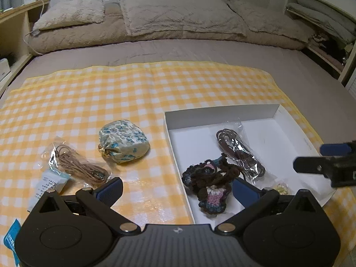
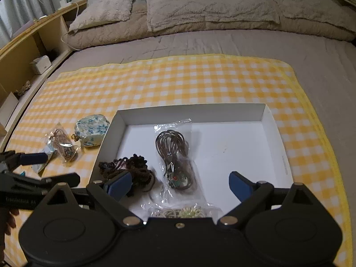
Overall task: Organize soft objects
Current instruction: 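Withdraw both tools from the box toward the remaining items, then grasp the blue headset-cover packet with the left gripper while the right gripper grasps the bagged tan cord, then carry the blue packet and tan cord bag into the white box and release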
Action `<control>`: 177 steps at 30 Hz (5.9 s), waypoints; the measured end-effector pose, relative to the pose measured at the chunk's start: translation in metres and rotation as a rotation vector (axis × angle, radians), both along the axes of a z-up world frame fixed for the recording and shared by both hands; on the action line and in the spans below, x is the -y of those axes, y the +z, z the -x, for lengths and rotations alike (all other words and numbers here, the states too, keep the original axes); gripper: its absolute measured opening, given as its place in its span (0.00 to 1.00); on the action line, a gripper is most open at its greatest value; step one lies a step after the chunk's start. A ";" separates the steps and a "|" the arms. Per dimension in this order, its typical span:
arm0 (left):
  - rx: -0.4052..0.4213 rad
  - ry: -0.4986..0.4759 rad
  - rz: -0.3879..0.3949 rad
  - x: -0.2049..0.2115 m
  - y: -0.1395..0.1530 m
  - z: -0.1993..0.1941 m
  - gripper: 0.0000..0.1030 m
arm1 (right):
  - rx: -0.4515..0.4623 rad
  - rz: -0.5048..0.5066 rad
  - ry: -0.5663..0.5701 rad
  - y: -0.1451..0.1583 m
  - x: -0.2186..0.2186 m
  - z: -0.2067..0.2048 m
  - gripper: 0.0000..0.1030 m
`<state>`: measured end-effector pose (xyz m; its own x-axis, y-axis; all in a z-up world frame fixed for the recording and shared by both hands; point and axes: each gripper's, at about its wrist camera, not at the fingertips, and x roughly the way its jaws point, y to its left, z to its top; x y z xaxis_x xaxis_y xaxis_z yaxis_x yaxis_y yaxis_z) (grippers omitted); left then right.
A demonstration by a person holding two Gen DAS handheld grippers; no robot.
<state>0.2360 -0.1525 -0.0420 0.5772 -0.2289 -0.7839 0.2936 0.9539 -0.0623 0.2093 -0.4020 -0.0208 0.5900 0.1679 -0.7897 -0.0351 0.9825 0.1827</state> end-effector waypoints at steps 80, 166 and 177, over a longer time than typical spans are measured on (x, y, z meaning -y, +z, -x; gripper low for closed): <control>-0.200 -0.096 -0.170 -0.244 -0.060 0.019 0.80 | 0.143 0.163 0.714 -0.056 -0.278 -0.102 0.75; 0.077 0.081 0.156 -0.005 0.017 -0.044 0.49 | 0.177 0.129 0.109 0.012 -0.020 -0.032 0.19; 0.041 0.092 0.260 0.036 -0.014 -0.071 0.58 | 0.116 0.149 0.050 -0.008 0.019 -0.028 0.19</control>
<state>0.3066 -0.1890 -0.0557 0.6348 -0.3647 -0.6812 0.2142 0.9301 -0.2984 0.2372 -0.4208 -0.0284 0.6724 0.0859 -0.7352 -0.0969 0.9949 0.0276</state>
